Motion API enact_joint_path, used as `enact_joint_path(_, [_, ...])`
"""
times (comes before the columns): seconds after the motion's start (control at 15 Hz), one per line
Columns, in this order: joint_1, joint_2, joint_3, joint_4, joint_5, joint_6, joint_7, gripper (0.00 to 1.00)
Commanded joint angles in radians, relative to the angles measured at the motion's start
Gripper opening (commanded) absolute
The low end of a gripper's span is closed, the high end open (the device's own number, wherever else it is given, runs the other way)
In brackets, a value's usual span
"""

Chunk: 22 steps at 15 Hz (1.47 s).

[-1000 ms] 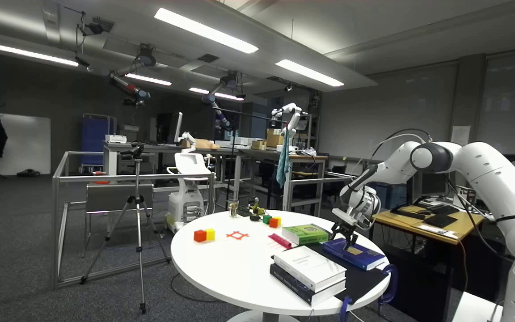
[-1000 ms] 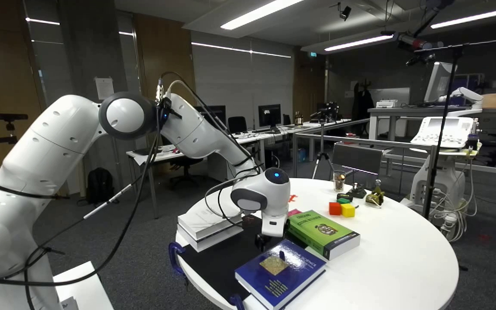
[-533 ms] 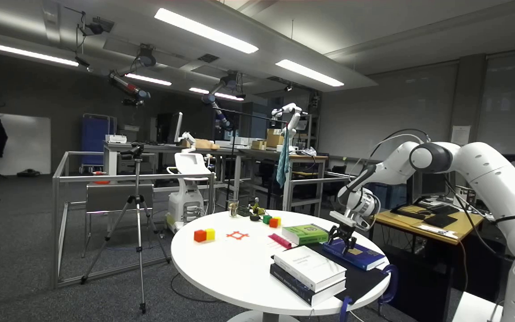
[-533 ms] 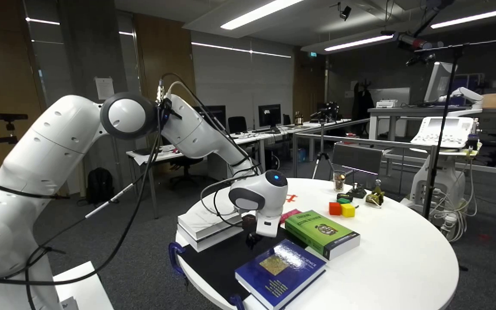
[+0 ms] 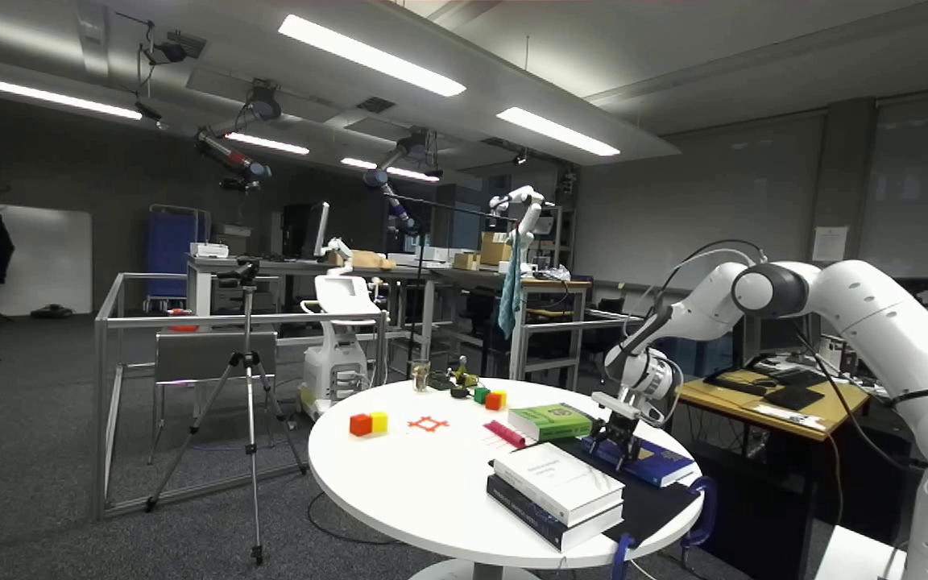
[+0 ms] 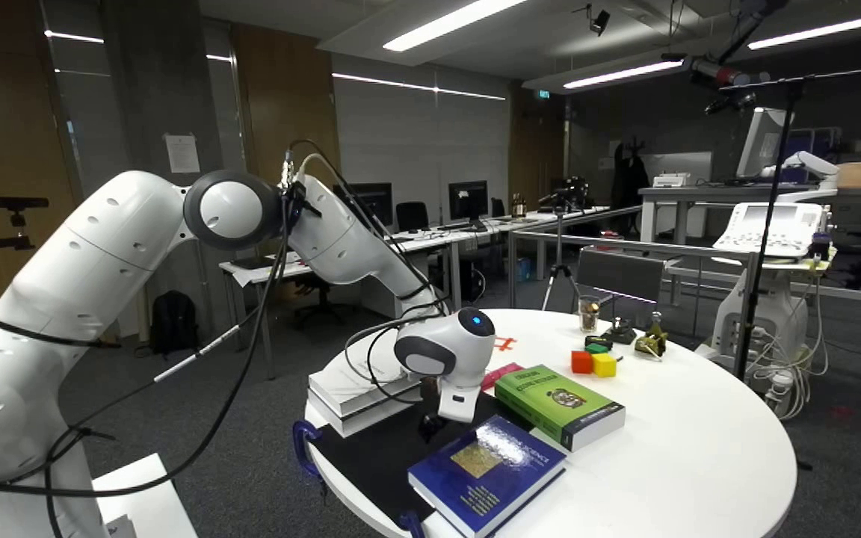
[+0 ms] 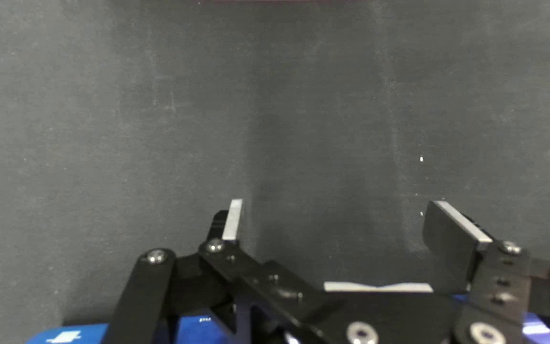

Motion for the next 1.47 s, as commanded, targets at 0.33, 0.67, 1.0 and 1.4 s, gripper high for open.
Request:
enact_joint_path(0.33, [-0.007,0.01,-0.024,0.025,-0.017,-0.027,-0.02,1.0])
enact_joint_path(0.67, [-0.013,0.014,-0.042,0.028,-0.033,-0.025,-0.023,1.0])
enact_joint_path(1.0, [-0.023,0.013,-0.045,0.031,-0.039,-0.025,-0.04,1.0])
enact_joint_path(1.4, [-0.033,0.005,-0.055,0.029,-0.057,-0.031,-0.077,1.0])
